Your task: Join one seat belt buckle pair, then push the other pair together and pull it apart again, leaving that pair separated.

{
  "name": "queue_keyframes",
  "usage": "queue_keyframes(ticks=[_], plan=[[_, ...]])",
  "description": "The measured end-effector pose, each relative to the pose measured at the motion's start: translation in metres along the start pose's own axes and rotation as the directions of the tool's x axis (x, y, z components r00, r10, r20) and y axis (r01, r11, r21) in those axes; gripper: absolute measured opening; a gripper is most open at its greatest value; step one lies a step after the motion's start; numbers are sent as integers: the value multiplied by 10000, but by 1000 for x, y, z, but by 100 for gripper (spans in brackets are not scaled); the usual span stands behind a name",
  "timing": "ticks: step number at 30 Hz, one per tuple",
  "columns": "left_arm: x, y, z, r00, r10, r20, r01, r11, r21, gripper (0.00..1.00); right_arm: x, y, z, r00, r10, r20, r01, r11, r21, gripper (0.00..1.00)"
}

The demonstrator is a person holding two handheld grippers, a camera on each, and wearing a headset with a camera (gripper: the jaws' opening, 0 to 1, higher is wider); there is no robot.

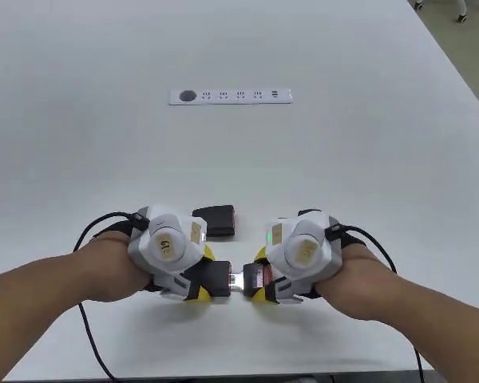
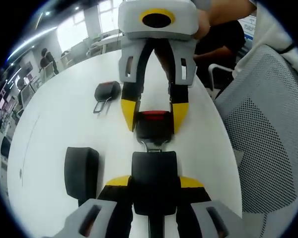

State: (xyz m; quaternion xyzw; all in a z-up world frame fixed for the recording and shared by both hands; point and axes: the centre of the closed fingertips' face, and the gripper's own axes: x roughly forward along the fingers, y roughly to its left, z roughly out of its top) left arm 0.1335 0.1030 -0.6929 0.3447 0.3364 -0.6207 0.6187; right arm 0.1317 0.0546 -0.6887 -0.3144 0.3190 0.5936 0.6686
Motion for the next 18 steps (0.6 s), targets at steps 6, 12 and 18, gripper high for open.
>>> queue_keyframes(ticks=[6, 12, 18], plan=[[-2, -1, 1, 9998, 52, 182, -51, 10000, -41, 33, 5, -1, 7, 10000, -62, 14, 62, 10000, -6, 30], [-4, -1, 2, 9999, 22, 141, -23, 10000, 29, 33, 12, 1, 9, 9992, -67, -405, 71, 9999, 79, 30], [-9, 1, -1, 9998, 162, -137, -165, 9996, -233, 33, 11, 1, 5, 9994, -29, -350, 34, 9999, 153, 30]])
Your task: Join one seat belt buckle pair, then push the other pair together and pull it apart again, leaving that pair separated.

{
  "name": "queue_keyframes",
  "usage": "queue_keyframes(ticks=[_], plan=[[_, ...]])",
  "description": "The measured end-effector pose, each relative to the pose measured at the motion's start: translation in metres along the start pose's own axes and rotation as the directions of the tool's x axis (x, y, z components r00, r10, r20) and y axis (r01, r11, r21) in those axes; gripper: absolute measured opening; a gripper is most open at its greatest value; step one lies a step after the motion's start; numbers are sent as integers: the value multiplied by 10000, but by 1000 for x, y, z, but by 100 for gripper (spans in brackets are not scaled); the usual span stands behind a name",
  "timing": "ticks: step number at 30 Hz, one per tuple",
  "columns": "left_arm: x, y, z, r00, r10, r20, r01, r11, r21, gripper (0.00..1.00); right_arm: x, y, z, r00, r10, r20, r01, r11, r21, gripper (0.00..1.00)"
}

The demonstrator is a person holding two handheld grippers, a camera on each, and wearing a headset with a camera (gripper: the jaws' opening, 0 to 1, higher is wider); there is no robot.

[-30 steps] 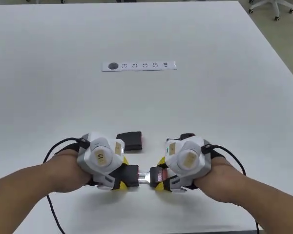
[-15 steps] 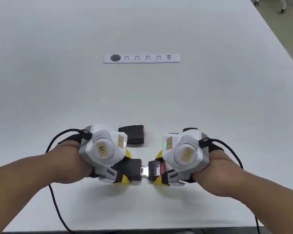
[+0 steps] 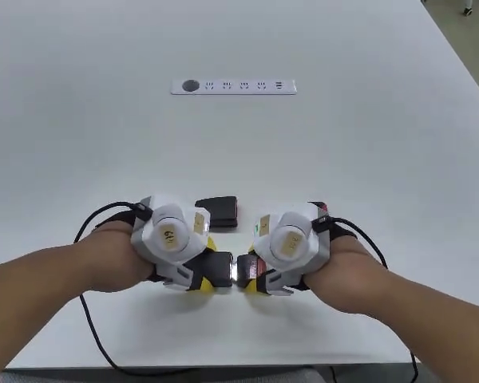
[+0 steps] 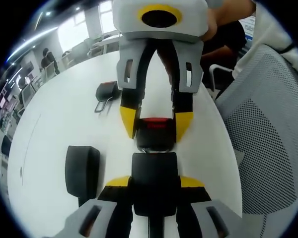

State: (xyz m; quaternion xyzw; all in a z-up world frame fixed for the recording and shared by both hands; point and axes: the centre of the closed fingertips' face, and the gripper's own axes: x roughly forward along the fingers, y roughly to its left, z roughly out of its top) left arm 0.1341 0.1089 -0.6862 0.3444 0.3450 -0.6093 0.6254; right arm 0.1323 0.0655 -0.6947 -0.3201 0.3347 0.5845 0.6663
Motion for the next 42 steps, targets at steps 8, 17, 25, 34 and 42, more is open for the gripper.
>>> queue_keyframes(ticks=[8, 17, 25, 34, 42], plan=[[-1, 1, -1, 9999, 70, 101, -69, 10000, -38, 32, 0, -3, 0, 9999, 22, -103, -25, 9997, -248, 29], [-1, 1, -3, 9997, 1, 230, 0, 10000, -42, 31, -1, -2, 0, 9998, 180, -123, -182, 9997, -158, 29], [2, 0, -3, 9999, -83, -65, 83, 10000, 10, 32, -2, -3, 0, 9999, 126, 23, -126, 9999, -59, 30], [3, -1, -1, 9996, -127, -262, 125, 9999, -59, 34, -2, -3, 3, 9996, 281, -58, -281, 9996, -69, 32], [2, -1, -2, 9994, -113, -334, 99, 9990, -432, 35, -5, -1, 5, 10000, 11, -53, -12, 9999, -158, 34]])
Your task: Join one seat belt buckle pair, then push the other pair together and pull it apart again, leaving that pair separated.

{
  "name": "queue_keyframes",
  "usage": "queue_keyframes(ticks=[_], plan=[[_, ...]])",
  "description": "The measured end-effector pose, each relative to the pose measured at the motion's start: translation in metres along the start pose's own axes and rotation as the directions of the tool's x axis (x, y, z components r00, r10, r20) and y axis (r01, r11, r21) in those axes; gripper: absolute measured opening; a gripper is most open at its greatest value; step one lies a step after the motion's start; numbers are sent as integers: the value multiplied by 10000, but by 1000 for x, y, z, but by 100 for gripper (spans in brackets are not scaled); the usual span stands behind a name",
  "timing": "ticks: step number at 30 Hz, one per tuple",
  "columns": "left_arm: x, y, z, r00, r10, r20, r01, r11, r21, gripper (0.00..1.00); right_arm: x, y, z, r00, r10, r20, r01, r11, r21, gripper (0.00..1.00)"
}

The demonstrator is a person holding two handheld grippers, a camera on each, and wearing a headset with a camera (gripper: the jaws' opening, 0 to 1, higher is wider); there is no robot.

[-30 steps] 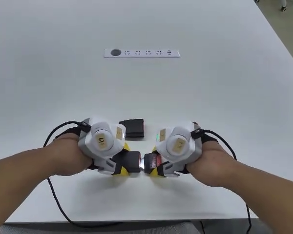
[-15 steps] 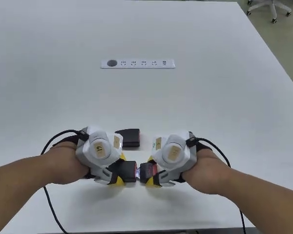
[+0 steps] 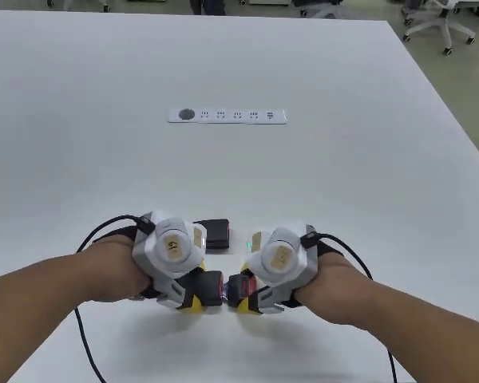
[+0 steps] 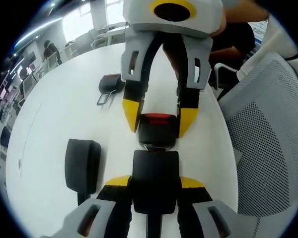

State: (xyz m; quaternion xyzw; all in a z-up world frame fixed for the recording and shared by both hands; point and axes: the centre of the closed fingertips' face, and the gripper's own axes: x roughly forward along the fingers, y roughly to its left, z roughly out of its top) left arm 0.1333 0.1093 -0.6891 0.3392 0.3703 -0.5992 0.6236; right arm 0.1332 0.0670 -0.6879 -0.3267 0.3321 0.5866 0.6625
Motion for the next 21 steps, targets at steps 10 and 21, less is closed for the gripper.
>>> queue_keyframes(ticks=[10, 21], plan=[[-42, 16, 42, 9899, 631, 1266, -634, 9980, -20, 39, -46, -15, 18, 9943, -662, 831, 634, 9973, 363, 38], [-50, 63, 43, 9867, 1430, 767, -1444, 9894, 137, 42, -70, -71, -23, 9901, -1317, 491, 1294, 9904, 479, 35]])
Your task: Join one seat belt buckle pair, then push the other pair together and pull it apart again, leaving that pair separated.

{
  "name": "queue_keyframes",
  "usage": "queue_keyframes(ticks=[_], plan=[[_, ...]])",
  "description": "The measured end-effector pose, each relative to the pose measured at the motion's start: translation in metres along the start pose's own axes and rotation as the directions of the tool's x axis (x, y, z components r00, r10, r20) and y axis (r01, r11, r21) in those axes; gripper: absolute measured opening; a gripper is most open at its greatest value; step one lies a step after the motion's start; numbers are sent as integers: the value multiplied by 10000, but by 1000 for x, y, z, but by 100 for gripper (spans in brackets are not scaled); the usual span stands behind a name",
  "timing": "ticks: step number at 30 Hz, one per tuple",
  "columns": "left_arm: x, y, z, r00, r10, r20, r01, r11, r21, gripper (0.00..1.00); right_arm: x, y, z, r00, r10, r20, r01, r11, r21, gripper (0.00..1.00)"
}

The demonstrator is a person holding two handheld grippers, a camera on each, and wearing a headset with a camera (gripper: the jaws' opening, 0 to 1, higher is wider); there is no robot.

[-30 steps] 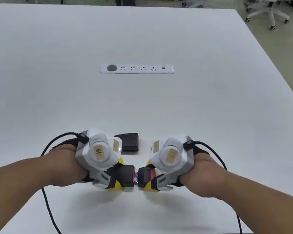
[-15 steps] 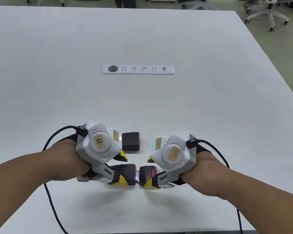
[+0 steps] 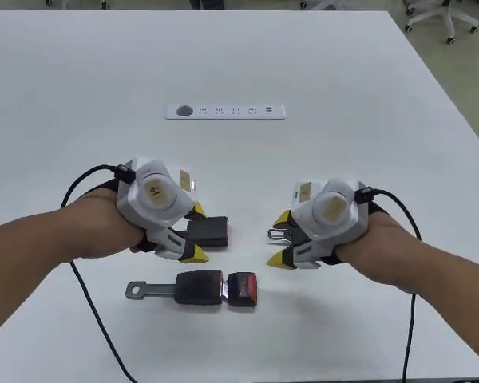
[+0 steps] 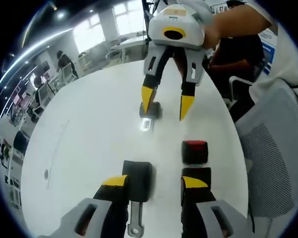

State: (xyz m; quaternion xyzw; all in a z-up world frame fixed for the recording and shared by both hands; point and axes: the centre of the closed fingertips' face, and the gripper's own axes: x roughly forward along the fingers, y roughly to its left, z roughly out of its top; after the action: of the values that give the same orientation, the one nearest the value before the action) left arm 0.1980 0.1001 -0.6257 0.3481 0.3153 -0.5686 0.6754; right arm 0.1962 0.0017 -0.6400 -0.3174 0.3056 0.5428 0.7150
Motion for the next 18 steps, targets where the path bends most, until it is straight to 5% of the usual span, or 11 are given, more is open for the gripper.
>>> queue_keyframes(ticks=[3, 13, 18], plan=[[6, 15, -6, 9999, -11, -113, 10, 10000, -91, 41, -1, -15, -14, 9997, 30, -238, -32, 10000, -71, 31], [31, 32, -31, 9978, -418, -515, 417, 9991, -40, 42, 5, -36, -45, 9965, 300, -780, -300, 9995, 18, 37], [40, 30, -26, 9963, -781, -345, 781, 9969, -25, 39, 5, -33, -56, 9939, 650, -888, -665, 9977, -136, 39]])
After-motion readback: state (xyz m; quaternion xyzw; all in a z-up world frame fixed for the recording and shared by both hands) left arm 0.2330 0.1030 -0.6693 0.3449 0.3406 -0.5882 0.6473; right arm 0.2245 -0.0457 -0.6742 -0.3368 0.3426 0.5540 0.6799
